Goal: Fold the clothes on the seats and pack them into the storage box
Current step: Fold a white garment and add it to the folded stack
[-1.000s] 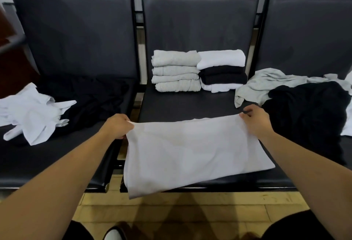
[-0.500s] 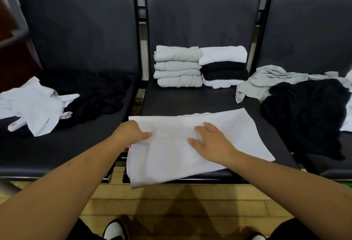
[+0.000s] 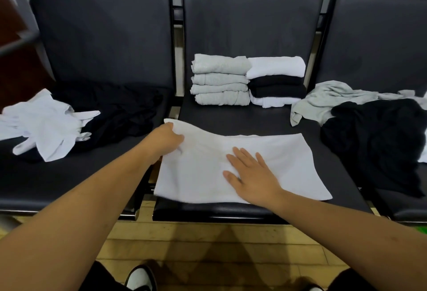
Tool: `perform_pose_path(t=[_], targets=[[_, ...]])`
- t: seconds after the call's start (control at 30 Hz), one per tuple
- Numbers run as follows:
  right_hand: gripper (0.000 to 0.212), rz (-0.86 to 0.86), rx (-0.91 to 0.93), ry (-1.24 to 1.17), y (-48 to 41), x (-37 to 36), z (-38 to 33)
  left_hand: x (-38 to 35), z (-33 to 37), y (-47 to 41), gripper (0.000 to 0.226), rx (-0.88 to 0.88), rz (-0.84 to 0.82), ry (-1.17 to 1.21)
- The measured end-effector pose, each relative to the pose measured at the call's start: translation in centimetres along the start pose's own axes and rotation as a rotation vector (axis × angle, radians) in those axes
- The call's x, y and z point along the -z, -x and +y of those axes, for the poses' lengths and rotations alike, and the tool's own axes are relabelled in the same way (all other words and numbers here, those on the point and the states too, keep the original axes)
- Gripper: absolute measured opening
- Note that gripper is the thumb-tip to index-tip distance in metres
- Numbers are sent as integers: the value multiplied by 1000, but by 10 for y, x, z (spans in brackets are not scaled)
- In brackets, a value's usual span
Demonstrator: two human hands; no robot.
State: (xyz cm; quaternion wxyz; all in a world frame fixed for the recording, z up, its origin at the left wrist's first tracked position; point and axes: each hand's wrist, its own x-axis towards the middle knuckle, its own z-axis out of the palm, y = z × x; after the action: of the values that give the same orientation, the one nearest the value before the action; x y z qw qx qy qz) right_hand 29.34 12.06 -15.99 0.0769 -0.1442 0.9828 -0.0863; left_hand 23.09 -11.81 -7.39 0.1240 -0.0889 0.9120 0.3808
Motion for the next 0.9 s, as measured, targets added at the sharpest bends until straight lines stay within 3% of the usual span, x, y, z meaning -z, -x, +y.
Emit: perform_pose_path(t=[0.17,0.3,0.37,0.43,0.5,0.57,0.63,0.77,0.83,0.9], targets=[[63,15,3,-213,-22,-3,-31,10,29,6,51,-116,34,53],[48,20,-115,-1012,-31,23,-41,-3,60,17,37,-223,-10,42],[52,82,-200,-1350,-31,34,-34,-17,78,27,36,-277,-31,4],[56,134,-340,-1655,-30,45,-16,-32,91,36,33,-301,-180,142],[63,133,-482,-1790,-28,53,8,-41,97,43,31,-226,-401,358],[69,91,-611,-1704,-26,58,32,-46,93,41,27,-184,-472,422],[65,80,-707,-1412,-25,59,43,-49,83,33,22,-180,-409,319],[44,21,-661,-890,-27,54,35,-53,59,16,15,-194,-257,7],[39,34,-595,-873,-28,58,30,-53,49,11,15,-218,-223,-112],[39,98,-477,-1053,-29,69,32,-54,42,10,15,-231,-200,-195]])
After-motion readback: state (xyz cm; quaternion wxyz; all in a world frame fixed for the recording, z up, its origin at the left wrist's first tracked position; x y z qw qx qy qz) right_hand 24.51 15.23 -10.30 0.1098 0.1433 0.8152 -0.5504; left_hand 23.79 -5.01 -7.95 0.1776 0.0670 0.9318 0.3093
